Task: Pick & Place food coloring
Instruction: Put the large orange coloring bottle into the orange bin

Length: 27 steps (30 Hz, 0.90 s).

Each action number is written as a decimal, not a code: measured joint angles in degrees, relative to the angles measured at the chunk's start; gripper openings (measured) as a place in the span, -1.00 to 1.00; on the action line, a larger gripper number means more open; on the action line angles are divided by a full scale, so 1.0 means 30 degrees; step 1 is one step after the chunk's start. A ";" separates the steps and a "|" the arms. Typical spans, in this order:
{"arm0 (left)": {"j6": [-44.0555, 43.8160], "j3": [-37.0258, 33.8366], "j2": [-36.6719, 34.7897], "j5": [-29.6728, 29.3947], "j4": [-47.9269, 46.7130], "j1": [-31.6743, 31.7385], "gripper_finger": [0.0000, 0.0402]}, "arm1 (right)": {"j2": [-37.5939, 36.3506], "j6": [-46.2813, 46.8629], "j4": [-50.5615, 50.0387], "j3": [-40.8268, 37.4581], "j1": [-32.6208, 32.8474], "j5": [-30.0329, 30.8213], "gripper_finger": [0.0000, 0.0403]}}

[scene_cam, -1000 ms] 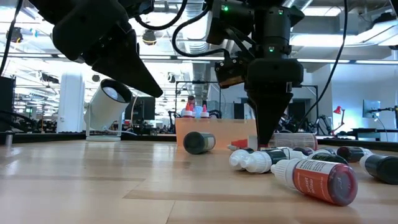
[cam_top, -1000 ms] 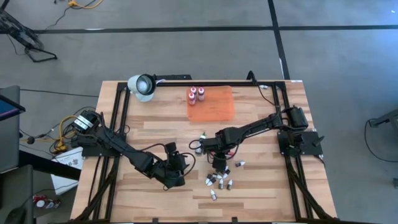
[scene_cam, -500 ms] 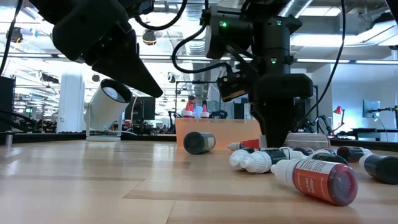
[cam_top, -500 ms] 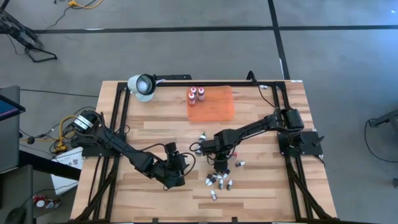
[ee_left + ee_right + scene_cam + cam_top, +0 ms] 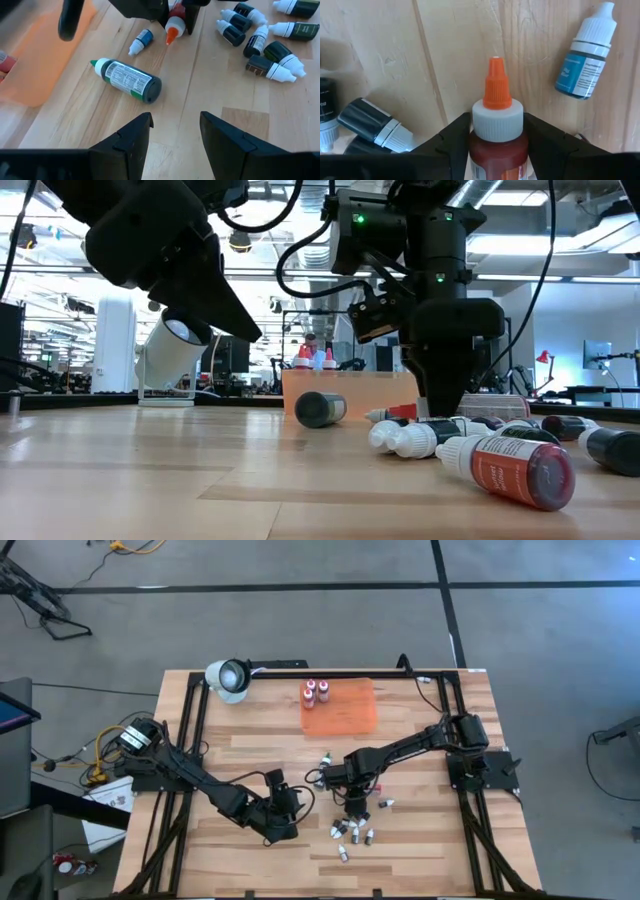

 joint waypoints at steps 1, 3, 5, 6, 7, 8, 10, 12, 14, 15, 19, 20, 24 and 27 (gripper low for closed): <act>0.0000 0.0000 0.0000 -0.0007 0.0014 -0.0005 -0.16 | 0.0001 0.0000 -0.0018 0.0011 0.0000 0.0000 -0.20; -0.0007 0.0000 0.0000 -0.0021 0.0012 0.0000 -0.16 | 0.0037 -0.0007 -0.0157 0.0146 0.0004 0.0018 -0.22; -0.0014 0.0000 0.0000 -0.0041 0.0012 0.0000 -0.16 | 0.0057 -0.0034 -0.0258 0.0270 0.0007 0.0080 -0.24; -0.0015 0.0000 0.0000 -0.0048 0.0012 0.0000 -0.16 | 0.0066 -0.0070 -0.0370 0.0338 0.0007 0.0173 -0.25; -0.0022 0.0000 0.0000 -0.0048 0.0012 0.0000 -0.16 | 0.0069 -0.0080 -0.0453 0.0412 0.0007 0.0289 -0.25; -0.0022 0.0000 0.0000 -0.0053 0.0018 0.0000 -0.16 | 0.0080 -0.0086 -0.0499 0.0536 0.0007 0.0415 -0.25; -0.0029 0.0000 0.0000 -0.0056 0.0016 -0.0007 -0.16 | 0.0080 -0.0110 -0.0535 0.0735 0.0007 0.0561 -0.25; -0.0036 0.0000 0.0000 -0.0056 0.0012 0.0000 -0.16 | 0.0080 -0.0151 -0.0588 0.0800 0.0000 0.0561 -0.23; -0.0036 0.0000 0.0000 -0.0056 0.0012 0.0000 -0.16 | 0.0080 -0.0153 -0.0557 0.0874 0.0000 0.0557 -0.23; -0.0036 0.0000 0.0000 -0.0048 0.0012 0.0000 -0.16 | 0.0080 -0.0153 -0.0534 0.0896 0.0007 0.0551 -0.23; -0.0042 0.0000 0.0000 -0.0219 0.0012 -0.0004 -0.16 | 0.0080 -0.0161 -0.0576 0.0896 0.0007 0.0546 -0.25; -0.0044 0.0000 0.0000 -0.0342 0.0015 -0.0007 -0.16 | 0.0080 -0.0168 -0.0590 0.0896 0.0000 0.0546 -0.25; -0.0044 0.0000 0.0000 -0.0768 0.0019 -0.0029 -0.16 | 0.0066 -0.0206 -0.0636 0.0896 0.0000 0.0539 -0.23; -0.0044 0.0000 0.0000 -0.0828 0.0012 -0.0036 -0.16 | -0.0139 -0.0461 -0.0652 0.0921 0.0007 0.0529 -0.23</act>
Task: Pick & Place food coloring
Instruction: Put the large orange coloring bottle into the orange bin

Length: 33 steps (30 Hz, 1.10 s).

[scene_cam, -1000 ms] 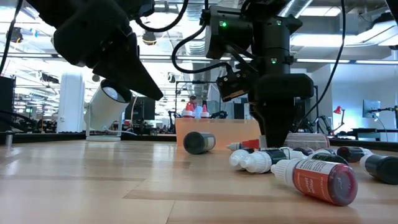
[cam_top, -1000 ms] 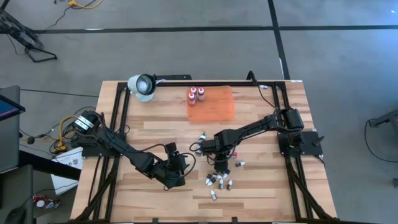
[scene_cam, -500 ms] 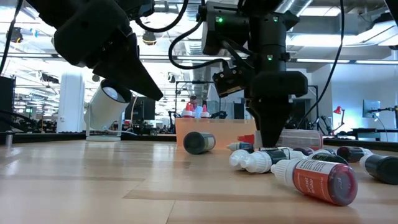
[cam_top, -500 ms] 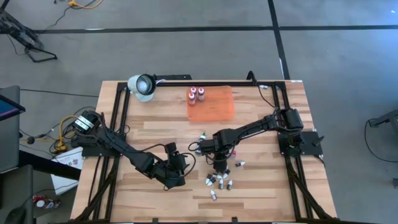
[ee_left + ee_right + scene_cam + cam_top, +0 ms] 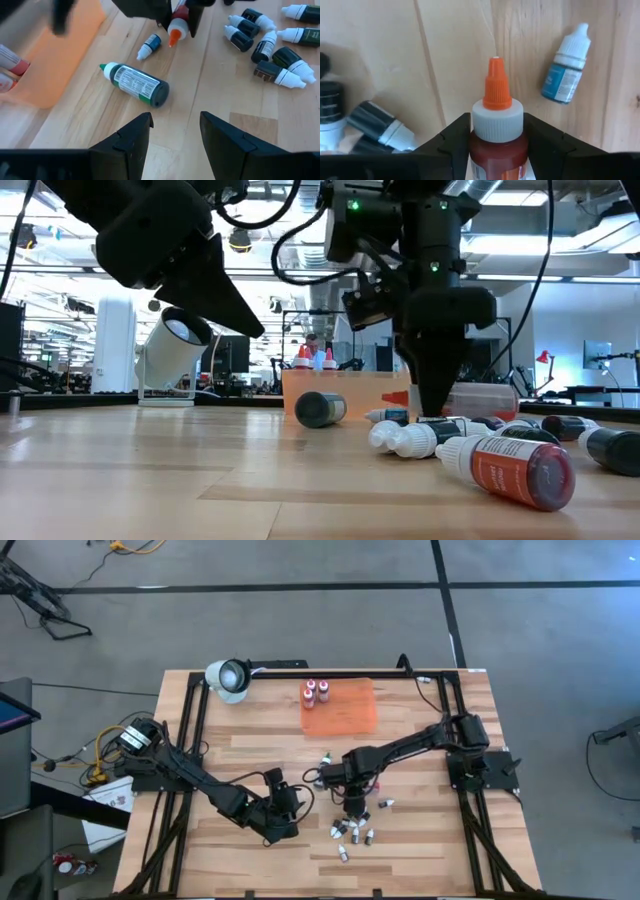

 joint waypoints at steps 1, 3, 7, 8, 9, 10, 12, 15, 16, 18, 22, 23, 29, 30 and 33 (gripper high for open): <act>0.0000 0.0000 0.0000 0.0000 0.0000 0.0000 -0.16 | -0.0048 -0.0035 -0.0002 0.0088 0.0000 -0.0002 -0.24; 0.0000 0.0000 0.0000 -0.0004 0.0000 0.0000 -0.16 | -0.0460 -0.0063 -0.0098 0.0091 0.0029 -0.0004 -0.26; -0.0035 0.0000 0.0000 -0.0029 -0.0066 -0.0022 -0.16 | -0.1558 -0.0192 0.0258 0.0120 0.0125 -0.0008 -0.24; -0.0068 0.0000 0.0000 -0.0038 -0.0082 -0.0052 -0.16 | -0.1884 -0.0200 0.0335 0.0118 0.0170 -0.0002 -0.23; -0.0095 0.0000 0.0000 -0.0109 -0.0117 -0.0088 -0.16 | -0.2255 -0.0210 0.0390 0.0113 0.0234 -0.0004 -0.22; -0.0095 0.0000 0.0000 -0.0272 -0.0117 -0.0130 -0.16 | -0.2628 -0.0230 0.0409 0.0113 0.0304 0.0003 -0.21; -0.0102 0.0002 0.0000 -0.0653 -0.0129 -0.0265 -0.16 | -0.3420 -0.0516 0.0437 0.0113 0.0477 0.0069 -0.22; -0.0109 0.0000 0.0000 -0.1118 -0.0182 -0.0467 -0.16 | -0.4578 -0.0750 0.0506 0.0113 0.0777 0.0534 -0.25; -0.0114 0.0000 0.0000 -0.1288 -0.0176 -0.0523 -0.16 | -0.5013 -0.0893 0.0506 0.0113 0.0842 0.0742 -0.25; -0.0132 0.0000 0.0000 -0.1608 -0.0175 -0.0636 -0.16 | -0.5895 -0.1116 0.0674 0.0113 0.0962 0.1263 -0.25; -0.0291 0.0000 0.0000 -0.2083 -0.0166 -0.0831 -0.16 | -0.7486 -0.1638 0.1146 0.0096 0.1212 0.2656 -0.21; -0.0291 0.0000 0.0000 -0.2179 -0.0140 -0.0894 -0.16 | -0.7924 -0.1776 0.1371 0.0001 0.1290 0.2985 -0.20; -0.0685 0.0002 -0.0007 -0.2499 -0.0118 -0.1216 -0.16 | -1.0678 -0.2242 0.2943 -0.1702 0.1450 0.4033 -0.25; -0.0738 0.0000 -0.0007 -0.2506 -0.0121 -0.1241 -0.16 | -1.1191 -0.2234 0.3100 -0.2156 0.1438 0.4170 -0.25; -0.1018 0.0000 -0.0007 -0.2506 -0.0102 -0.1315 -0.16 | -1.2755 -0.2215 0.3991 -0.3814 0.1406 0.4739 -0.24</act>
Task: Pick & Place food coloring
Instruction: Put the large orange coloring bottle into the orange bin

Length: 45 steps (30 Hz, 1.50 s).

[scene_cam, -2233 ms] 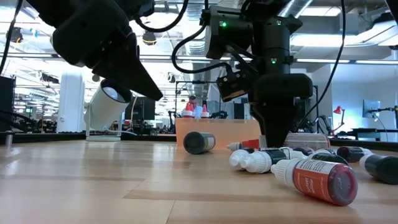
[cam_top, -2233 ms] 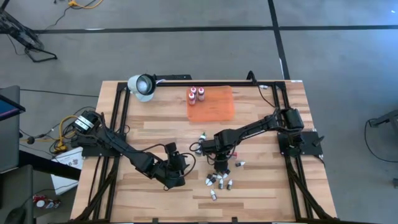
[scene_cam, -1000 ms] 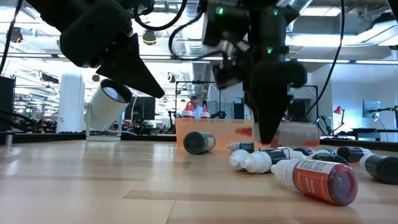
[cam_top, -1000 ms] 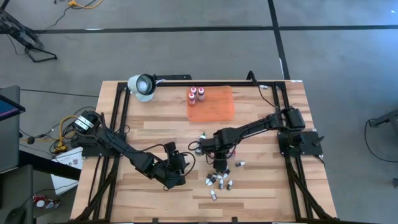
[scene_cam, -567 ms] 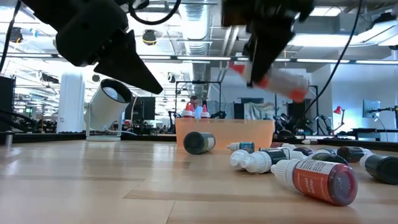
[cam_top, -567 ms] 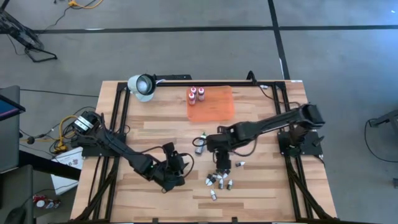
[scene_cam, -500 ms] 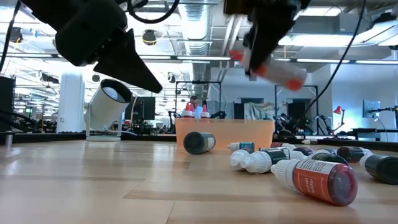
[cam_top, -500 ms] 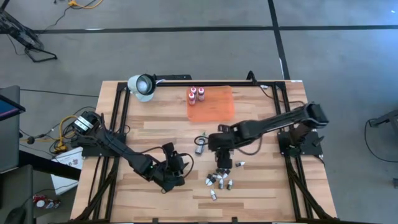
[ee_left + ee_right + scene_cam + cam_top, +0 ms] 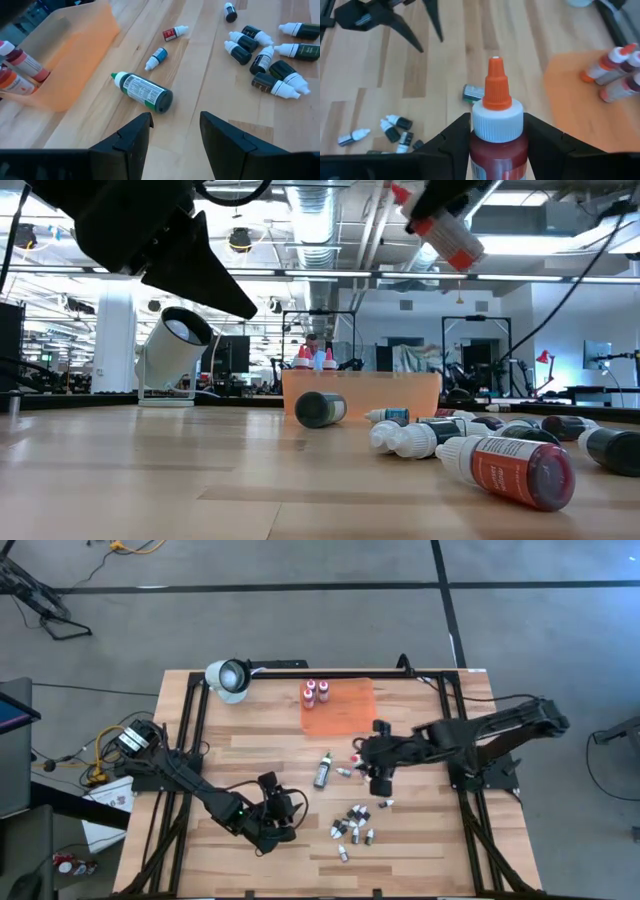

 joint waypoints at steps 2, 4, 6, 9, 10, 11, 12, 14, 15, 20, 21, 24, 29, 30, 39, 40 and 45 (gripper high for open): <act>-0.0170 0.0000 0.0000 0.0000 0.0000 -0.0038 -0.16 | -0.1140 0.0016 0.0751 -0.1291 -0.0036 0.0318 -0.20; -0.0250 0.0000 0.0000 -0.0007 0.0061 -0.0057 -0.16 | -0.2362 0.0020 0.1568 -0.2744 -0.0112 0.0419 -0.18; -0.0352 0.0000 0.0000 -0.0008 0.0162 -0.0091 -0.16 | -0.3673 0.0050 0.2474 -0.4252 -0.0238 0.0469 -0.19; -0.0374 0.0000 0.0000 -0.0298 0.0430 -0.0126 -0.16 | -0.5724 0.0177 0.4008 -0.6589 -0.0572 0.0488 -0.23; -0.0374 0.0000 0.0000 -0.0432 0.0503 -0.0145 -0.16 | -0.6403 0.0164 0.4593 -0.7347 -0.0699 0.0498 -0.24; -0.0374 0.0000 0.0000 -0.0569 0.0503 -0.0154 -0.16 | -0.7124 0.0088 0.5203 -0.8117 -0.0827 0.0519 -0.25; -0.0383 0.0000 0.0000 -0.0708 0.0503 -0.0164 -0.16 | -0.7866 0.0024 0.5731 -0.8856 -0.0954 0.0631 -0.25; -0.0457 0.0000 0.0000 -0.0940 0.0503 -0.0164 -0.16 | -0.9200 -0.0275 0.6996 -1.0314 -0.1242 0.0880 -0.24; -0.0468 0.0002 0.0000 -0.0987 0.0503 -0.0164 -0.16 | -0.9816 -0.0532 0.7674 -1.1030 -0.1427 0.0983 -0.23; -0.0562 0.0000 -0.0007 -0.1691 0.0495 -0.0164 -0.16 | -1.2540 -0.2273 1.2606 -1.4643 -0.2898 0.1278 -0.17; -0.0578 0.0000 -0.0001 -0.1880 0.0495 -0.0164 -0.16 | -1.2902 -0.2569 1.3905 -1.5338 -0.3313 0.1280 -0.18; -0.0521 0.0000 -0.0005 -0.2444 0.0495 -0.0164 -0.16 | -1.3351 -0.3290 1.7646 -1.7073 -0.4660 0.1268 -0.22; -0.0045 0.0000 -0.0004 -0.3593 0.0467 -0.0091 -0.16 | -1.2659 -0.3371 2.1693 -1.8369 -0.6855 0.0969 -0.24; 0.0035 0.0005 -0.0005 -0.3867 0.0437 -0.0042 -0.16 | -1.2371 -0.3328 2.2028 -1.8397 -0.7251 0.0800 -0.22; 0.1104 0.0002 -0.0007 -0.4728 0.0408 0.1297 -0.16 | -0.7678 -0.2786 2.8829 -1.8410 -0.9912 0.0551 -0.20; 0.1258 0.0005 -0.0007 -0.4728 0.0401 0.1519 -0.16 | -0.6934 -0.2667 2.9678 -1.8410 -1.0200 0.0327 -0.21; 0.2035 0.0000 -0.0007 -0.4721 0.0401 0.2762 -0.16 | -0.2844 -0.1710 3.2241 -1.7343 -1.1813 -0.1345 -0.24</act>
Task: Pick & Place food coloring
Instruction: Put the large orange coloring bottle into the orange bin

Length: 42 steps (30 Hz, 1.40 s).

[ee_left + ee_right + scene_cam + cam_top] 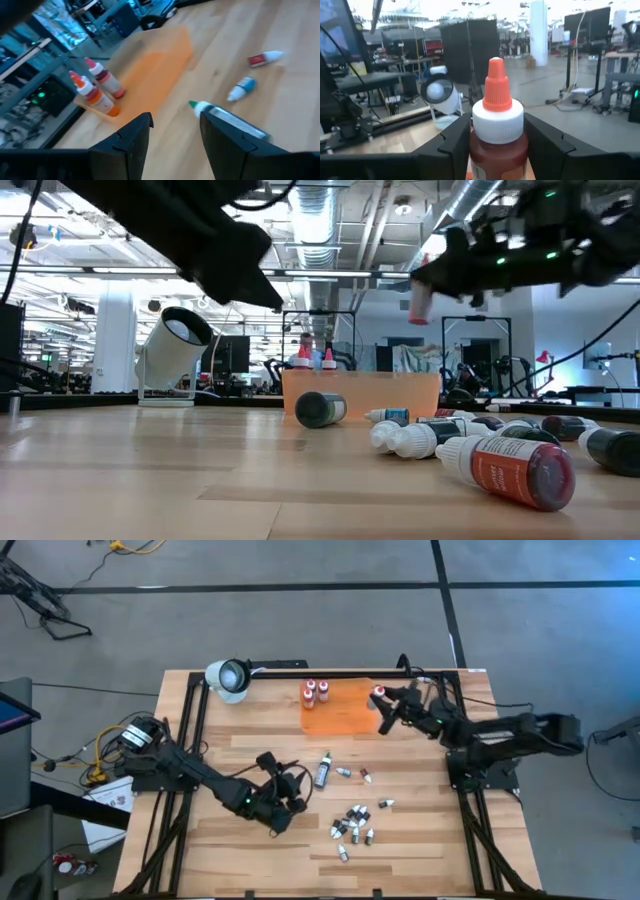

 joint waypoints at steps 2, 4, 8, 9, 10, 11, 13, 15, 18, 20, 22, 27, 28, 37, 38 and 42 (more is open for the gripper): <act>0.0355 0.0000 0.0000 0.0004 0.0000 0.0436 -0.16 | 0.1658 0.0274 0.0046 0.0966 -0.0586 -0.0674 -0.20; 0.0615 0.0000 0.0000 0.0000 0.0000 0.0785 -0.16 | 0.3191 0.0405 0.0054 0.2024 -0.1106 -0.1497 -0.17; 0.1295 0.0000 0.0000 0.0015 -0.0007 0.1122 -0.16 | 0.5680 0.0429 0.0047 0.4249 -0.2007 -0.2969 -0.17; 0.1427 0.0003 0.0000 0.0015 -0.0056 0.1163 -0.16 | 0.6220 0.0444 0.0044 0.4782 -0.2270 -0.3379 -0.18; 0.1506 0.0000 0.0000 0.0007 -0.0139 0.1196 -0.16 | 0.6748 0.0545 0.0011 0.5302 -0.2562 -0.3713 -0.19; 0.1570 0.0000 0.0000 -0.0035 -0.0270 0.1228 -0.16 | 0.7267 0.0761 -0.0022 0.5813 -0.2879 -0.4051 -0.21; 0.1571 0.0000 0.0000 -0.0239 -0.0706 0.1249 -0.16 | 0.8354 0.1375 -0.0035 0.6755 -0.3537 -0.4710 -0.23; 0.1391 0.0000 0.0000 -0.0595 -0.1265 0.1249 -0.16 | 0.9453 0.2130 -0.0060 0.7601 -0.4098 -0.5230 -0.24; 0.0878 0.0000 0.0000 -0.0950 -0.1965 0.1242 -0.16 | 1.1068 0.2988 -0.0090 0.8537 -0.4553 -0.5455 -0.20; 0.0537 0.0000 0.0000 -0.1100 -0.2295 0.1242 -0.16 | 1.2001 0.3156 -0.0065 0.9031 -0.4586 -0.5456 -0.17; 0.0368 0.0000 0.0000 -0.1148 -0.2583 0.1248 -0.16 | 1.2665 0.3264 0.0060 0.9407 -0.4450 -0.5468 -0.15; 0.0242 0.0000 0.0000 -0.1181 -0.2696 0.1242 -0.16 | 1.3331 0.3271 0.0113 0.9956 -0.4252 -0.5450 -0.21; 0.0236 0.0000 0.0000 -0.1201 -0.2689 0.1242 -0.16 | 1.3319 0.3271 0.0112 0.9965 -0.4254 -0.5395 -0.22; 0.0229 0.0000 0.0000 -0.1231 -0.2645 0.1242 -0.16 | 1.3304 0.2985 -0.1321 0.9971 -0.4241 -0.4301 -0.17; 0.0229 0.0000 0.0000 -0.1232 -0.2645 0.1242 -0.16 | 1.3304 0.2965 -0.1269 0.9971 -0.4197 -0.4298 -0.16; 0.0229 0.0000 0.0000 -0.1239 -0.2637 0.1242 -0.16 | 1.3297 0.2979 -0.1264 0.9971 -0.4168 -0.4265 -0.20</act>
